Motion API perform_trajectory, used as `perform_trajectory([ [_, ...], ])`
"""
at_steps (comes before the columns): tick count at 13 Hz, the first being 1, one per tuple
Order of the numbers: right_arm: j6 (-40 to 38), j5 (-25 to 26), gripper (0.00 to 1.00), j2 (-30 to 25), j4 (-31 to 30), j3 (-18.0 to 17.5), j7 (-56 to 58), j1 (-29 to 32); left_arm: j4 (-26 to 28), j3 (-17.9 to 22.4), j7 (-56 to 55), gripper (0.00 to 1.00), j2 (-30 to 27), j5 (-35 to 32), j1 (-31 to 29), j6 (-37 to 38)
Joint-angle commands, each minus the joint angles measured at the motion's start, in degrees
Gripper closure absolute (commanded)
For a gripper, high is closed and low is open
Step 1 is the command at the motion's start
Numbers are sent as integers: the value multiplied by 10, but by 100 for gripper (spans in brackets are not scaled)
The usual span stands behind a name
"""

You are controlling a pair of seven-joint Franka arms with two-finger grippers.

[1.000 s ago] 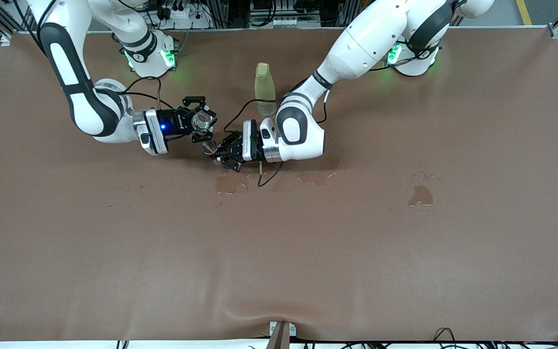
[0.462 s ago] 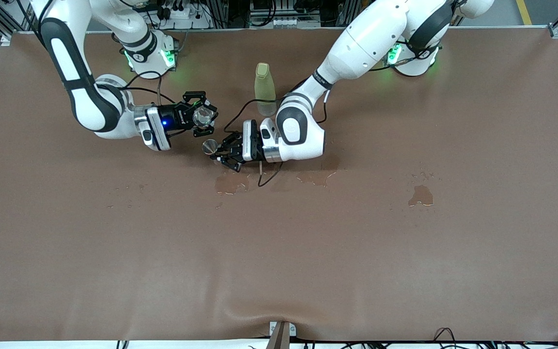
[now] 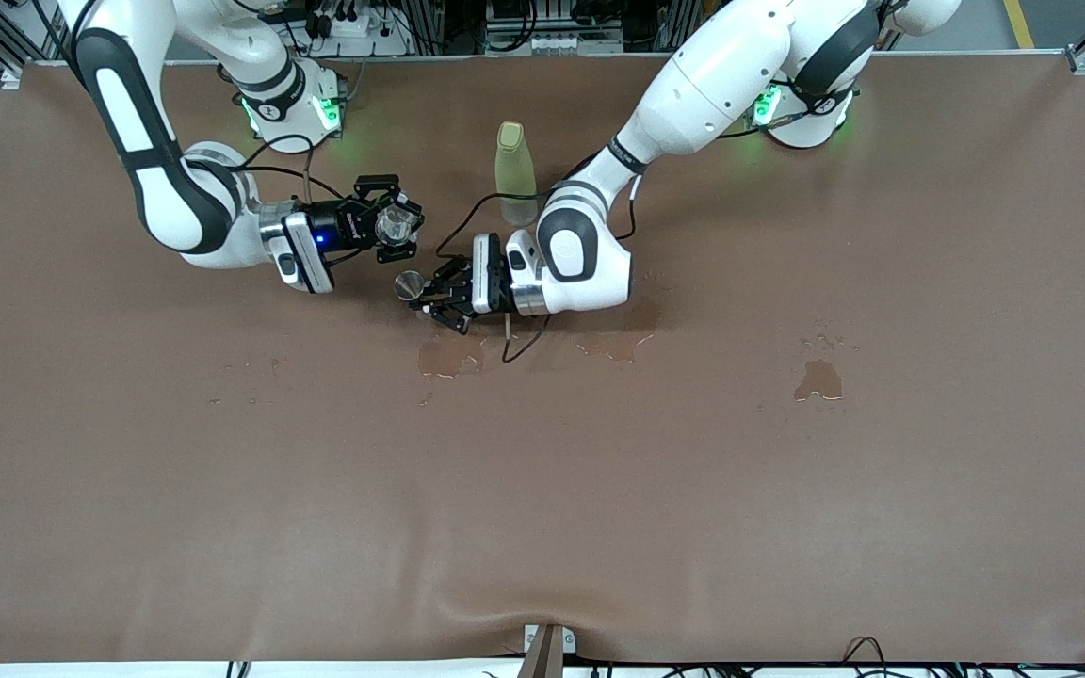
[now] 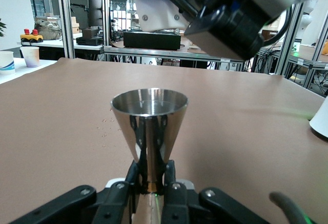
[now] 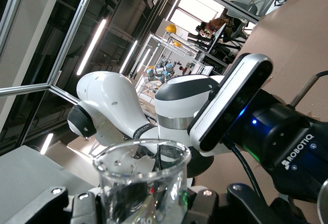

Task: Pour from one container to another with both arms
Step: 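Pour the jigger's liquid into the beaker held by the right gripper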

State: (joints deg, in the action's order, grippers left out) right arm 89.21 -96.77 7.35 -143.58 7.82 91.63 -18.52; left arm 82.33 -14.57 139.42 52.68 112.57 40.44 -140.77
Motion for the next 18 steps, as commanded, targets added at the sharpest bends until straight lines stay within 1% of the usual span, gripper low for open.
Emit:
perform_trajectory([
  [1, 6, -14, 100, -24, -12, 4, -36, -8, -2, 2, 3, 100, 1, 5, 5, -5],
  [4, 7, -14, 100, -24, -10, 4, -41, -7, 0, 2, 3, 100, 0, 6, 5, -5],
  [8, 6, -14, 100, -24, -10, 4, -86, -7, 4, 1, 3, 100, -1, 7, 5, -5],
  [11, 6, -14, 100, -23, -10, 4, -144, -6, 4, 1, 3, 100, -1, 7, 5, -5],
  [18, 6, -15, 100, -24, -8, 4, -220, -4, 7, 1, 3, 100, -2, 7, 5, -5],
])
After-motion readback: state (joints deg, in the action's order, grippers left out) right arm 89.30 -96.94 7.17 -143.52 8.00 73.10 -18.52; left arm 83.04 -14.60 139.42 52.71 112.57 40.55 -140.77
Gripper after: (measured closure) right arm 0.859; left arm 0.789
